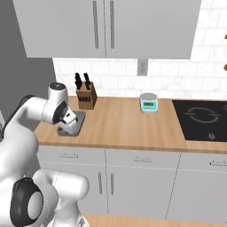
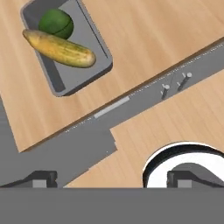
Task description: Take the meat container that has the fish and place it on the second highest rack of the freezer. Then take the vegetable container that has the avocado and cucumber and place it on the highest rack of the freezer.
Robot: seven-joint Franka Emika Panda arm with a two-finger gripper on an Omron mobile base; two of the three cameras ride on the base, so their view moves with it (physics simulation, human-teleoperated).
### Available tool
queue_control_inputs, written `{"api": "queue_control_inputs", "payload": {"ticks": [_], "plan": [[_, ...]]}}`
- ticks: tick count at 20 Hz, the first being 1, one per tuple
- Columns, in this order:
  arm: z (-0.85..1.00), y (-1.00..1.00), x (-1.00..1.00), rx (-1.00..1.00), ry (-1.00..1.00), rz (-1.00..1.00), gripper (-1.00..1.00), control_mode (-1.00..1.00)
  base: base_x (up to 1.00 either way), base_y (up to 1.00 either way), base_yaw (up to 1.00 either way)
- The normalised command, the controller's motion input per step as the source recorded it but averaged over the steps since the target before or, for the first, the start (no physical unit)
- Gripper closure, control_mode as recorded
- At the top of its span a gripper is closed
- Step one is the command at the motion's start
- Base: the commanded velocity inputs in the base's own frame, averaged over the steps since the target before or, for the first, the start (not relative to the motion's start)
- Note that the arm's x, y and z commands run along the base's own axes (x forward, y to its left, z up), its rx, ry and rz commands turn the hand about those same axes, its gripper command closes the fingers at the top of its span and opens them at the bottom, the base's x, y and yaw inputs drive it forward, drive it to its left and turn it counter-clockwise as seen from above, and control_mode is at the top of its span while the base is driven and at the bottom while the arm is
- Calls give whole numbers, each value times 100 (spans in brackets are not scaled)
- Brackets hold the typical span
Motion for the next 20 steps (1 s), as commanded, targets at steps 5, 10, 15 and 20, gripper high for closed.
{"api": "queue_control_inputs", "payload": {"ticks": [5, 10, 15, 20], "plan": [[-36, 21, 30, 0, 13, -2, -100, -100, 0, 0, 0], [-41, 1, 63, 0, 3, -14, -100, -100, 0, 0, 0], [-50, 13, 53, 0, 0, -19, -100, -100, 0, 0, 0], [-47, 24, 23, 5, 0, -10, -100, -100, 0, 0, 0]]}}
